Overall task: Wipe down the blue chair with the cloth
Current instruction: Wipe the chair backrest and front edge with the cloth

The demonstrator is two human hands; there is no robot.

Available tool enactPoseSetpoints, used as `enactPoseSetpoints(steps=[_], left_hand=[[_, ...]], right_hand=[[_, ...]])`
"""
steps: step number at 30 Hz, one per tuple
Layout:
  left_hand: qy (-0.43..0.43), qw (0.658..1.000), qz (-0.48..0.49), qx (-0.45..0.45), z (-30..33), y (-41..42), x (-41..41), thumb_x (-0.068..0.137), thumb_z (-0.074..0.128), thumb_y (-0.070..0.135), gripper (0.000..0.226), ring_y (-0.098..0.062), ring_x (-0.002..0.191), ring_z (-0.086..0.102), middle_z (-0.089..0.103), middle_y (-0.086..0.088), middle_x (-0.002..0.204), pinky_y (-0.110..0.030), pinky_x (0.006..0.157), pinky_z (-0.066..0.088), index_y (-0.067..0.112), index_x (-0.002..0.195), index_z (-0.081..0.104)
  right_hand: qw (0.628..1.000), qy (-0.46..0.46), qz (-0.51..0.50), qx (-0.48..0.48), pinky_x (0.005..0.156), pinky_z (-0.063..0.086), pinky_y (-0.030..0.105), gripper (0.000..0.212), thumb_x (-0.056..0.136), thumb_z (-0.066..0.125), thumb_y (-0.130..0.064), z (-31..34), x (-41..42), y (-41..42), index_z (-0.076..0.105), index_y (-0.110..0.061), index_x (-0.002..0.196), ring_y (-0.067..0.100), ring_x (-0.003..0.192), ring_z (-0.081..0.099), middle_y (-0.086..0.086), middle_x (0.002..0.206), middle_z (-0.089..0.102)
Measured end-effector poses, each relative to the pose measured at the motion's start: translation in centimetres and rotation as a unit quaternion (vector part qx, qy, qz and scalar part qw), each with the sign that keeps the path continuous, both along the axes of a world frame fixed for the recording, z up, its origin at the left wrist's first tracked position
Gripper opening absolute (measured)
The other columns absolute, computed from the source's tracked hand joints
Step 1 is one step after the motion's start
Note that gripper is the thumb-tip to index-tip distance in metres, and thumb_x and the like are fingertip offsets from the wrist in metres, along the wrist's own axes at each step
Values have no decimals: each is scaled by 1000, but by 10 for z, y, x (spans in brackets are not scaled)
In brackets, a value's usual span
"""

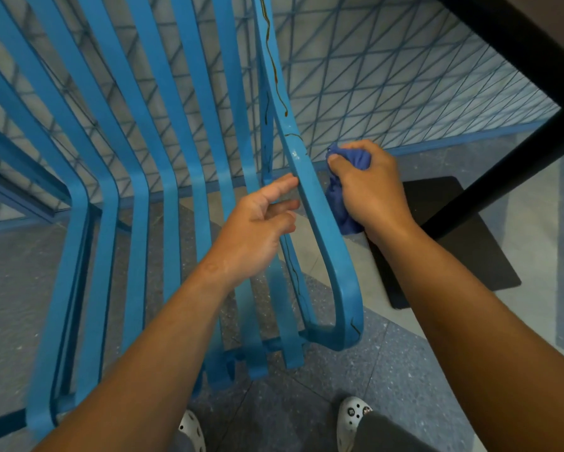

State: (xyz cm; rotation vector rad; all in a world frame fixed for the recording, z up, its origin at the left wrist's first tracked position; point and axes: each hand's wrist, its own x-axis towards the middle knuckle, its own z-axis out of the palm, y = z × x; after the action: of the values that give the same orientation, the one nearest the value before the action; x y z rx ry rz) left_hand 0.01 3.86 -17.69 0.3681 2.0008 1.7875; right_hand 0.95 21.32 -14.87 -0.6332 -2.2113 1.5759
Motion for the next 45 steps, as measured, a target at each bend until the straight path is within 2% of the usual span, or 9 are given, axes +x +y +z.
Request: enactPoseSetpoints(steps=[4,10,18,22,25,30,35,40,45], left_hand=[[-6,1000,10,18,-3,-1,0,96,51,-8,57,-1,122,61,61,20,137,-33,98,55,24,144,53],[-30,998,4,46,-4,-4,0,99,49,-2,51,-5,123,62,67,25,126,-33,96,56,29,138,57],[-108,981,35,161,-2,0,0,98,53,-6,53,-16,116,68,58,4,142,-31,86,59,13,147,46],[-133,974,41,179,-2,1,0,89,64,5,63,-21,112,71,56,1,144,-30,83,58,12,149,44],[-143,972,45,179,-3,2,0,85,66,13,60,-21,108,72,61,4,137,-28,81,59,16,143,50],[-163,975,37,146,-5,8,7,95,68,11,47,-21,95,75,76,1,109,-28,77,58,12,140,52],[-186,973,1,136,-5,14,20,96,68,13,21,-16,89,76,78,-1,102,-25,72,59,25,112,63],[-230,964,16,134,-1,16,17,93,72,16,37,-19,85,74,77,-7,102,-26,69,59,7,126,59],[-243,964,9,104,0,12,17,92,73,22,34,-19,79,74,76,-6,95,-25,65,58,3,119,64]], right_hand=[[994,-18,67,87,61,46,16,19,89,73,-31,0,4,-15,64,-20,76,0,64,58,-8,67,64],[992,-31,27,117,77,48,33,35,92,69,-20,8,-26,-5,47,-20,66,14,72,53,-9,65,50],[992,-29,55,111,56,41,15,26,87,75,-31,-4,-22,-16,57,-19,73,3,57,52,-6,68,61],[998,-3,-12,57,70,50,32,36,91,72,-21,2,-35,-13,45,-16,68,9,61,49,-4,62,47],[998,0,1,66,77,54,38,38,88,75,-29,3,-35,-10,45,-19,67,14,67,54,-5,64,52],[989,-48,34,137,56,40,24,38,80,80,-39,-1,-37,-15,48,-23,68,2,56,47,-10,64,51],[995,-32,19,93,75,51,34,30,91,71,-30,5,-38,-2,56,-7,78,16,78,64,5,83,69],[986,-18,87,144,64,44,21,31,89,70,-39,1,-28,-9,66,-9,86,10,69,58,-4,73,65],[983,-27,40,177,81,51,34,12,90,70,-26,5,-40,4,62,-18,86,20,88,63,2,89,67]])
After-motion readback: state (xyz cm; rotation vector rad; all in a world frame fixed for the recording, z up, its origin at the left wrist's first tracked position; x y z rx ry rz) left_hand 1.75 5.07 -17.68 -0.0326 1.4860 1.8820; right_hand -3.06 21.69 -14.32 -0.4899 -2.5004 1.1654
